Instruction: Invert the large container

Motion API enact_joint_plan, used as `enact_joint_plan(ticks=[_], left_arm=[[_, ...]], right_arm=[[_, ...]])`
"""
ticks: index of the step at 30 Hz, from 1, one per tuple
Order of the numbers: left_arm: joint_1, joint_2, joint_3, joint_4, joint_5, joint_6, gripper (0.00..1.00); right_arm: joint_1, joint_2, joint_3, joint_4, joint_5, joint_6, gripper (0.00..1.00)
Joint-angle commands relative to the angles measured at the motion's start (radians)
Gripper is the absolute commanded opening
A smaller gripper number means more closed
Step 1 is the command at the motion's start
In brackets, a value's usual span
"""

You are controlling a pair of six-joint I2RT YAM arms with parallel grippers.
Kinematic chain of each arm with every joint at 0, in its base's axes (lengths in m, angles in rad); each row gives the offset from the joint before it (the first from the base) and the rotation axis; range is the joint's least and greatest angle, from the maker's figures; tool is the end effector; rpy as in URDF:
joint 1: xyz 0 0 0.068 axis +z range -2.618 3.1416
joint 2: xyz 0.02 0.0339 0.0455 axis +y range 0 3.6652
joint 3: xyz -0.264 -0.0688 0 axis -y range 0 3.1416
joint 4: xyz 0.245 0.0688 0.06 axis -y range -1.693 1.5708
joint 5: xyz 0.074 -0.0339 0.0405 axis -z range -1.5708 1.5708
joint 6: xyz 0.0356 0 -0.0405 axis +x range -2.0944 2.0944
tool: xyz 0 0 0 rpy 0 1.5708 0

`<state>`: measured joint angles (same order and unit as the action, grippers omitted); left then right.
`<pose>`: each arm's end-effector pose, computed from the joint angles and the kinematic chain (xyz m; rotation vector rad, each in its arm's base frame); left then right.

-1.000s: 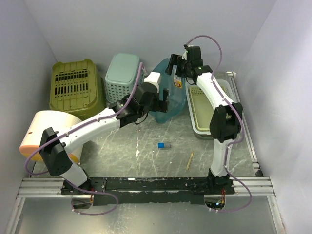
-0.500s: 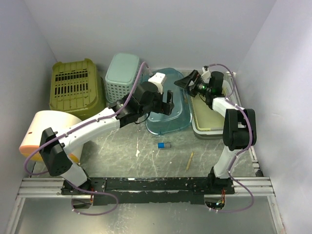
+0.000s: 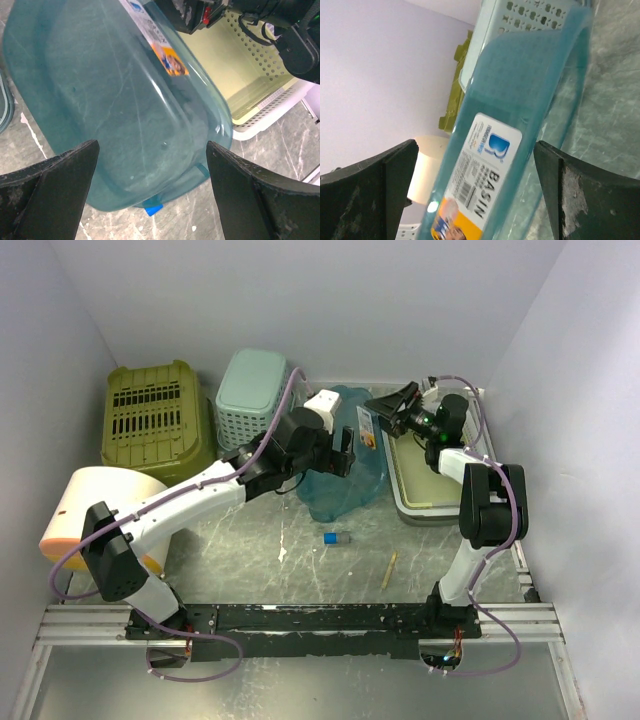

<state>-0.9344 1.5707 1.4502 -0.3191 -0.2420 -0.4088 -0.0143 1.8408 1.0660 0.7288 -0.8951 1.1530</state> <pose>0.2260 -0.2914 0.3614 0.3788 2.0156 -0.6130 0.4040 0.0220 0.2350 0.2838 1.8308 1.5480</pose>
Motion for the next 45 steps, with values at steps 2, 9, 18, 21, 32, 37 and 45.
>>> enact_joint_plan(ticks=[2, 9, 18, 21, 32, 37, 45], left_arm=[[0.048, -0.022, -0.002, -0.025, 0.036, 0.022, 1.00], [0.054, -0.025, 0.001, -0.042, 0.035, 0.028, 1.00], [0.054, -0.024, 0.037, -0.094, 0.049, 0.016, 1.00], [0.054, -0.051, 0.023, -0.143, 0.077, 0.001, 1.00], [-0.068, -0.129, -0.295, -0.127, 0.251, -0.171, 1.00], [-0.075, -0.099, -0.436, 0.047, 0.281, -0.185, 1.00], [0.054, 0.070, -0.401, 0.186, 0.340, -0.147, 1.00]], right_arm=[[-0.013, -0.019, 0.003, 0.080, -0.023, 0.052, 1.00], [-0.032, -0.045, 0.091, -0.262, 0.041, -0.163, 1.00], [-0.022, -0.058, 0.279, -0.772, 0.279, -0.517, 1.00], [-0.014, -0.055, 0.316, -0.835, 0.317, -0.569, 1.00], [0.127, -0.126, 0.419, -1.165, 0.968, -0.794, 1.00], [0.174, -0.210, 0.299, -1.149, 1.033, -0.829, 1.00], [0.170, -0.285, 0.191, -1.162, 1.030, -0.833, 0.75]])
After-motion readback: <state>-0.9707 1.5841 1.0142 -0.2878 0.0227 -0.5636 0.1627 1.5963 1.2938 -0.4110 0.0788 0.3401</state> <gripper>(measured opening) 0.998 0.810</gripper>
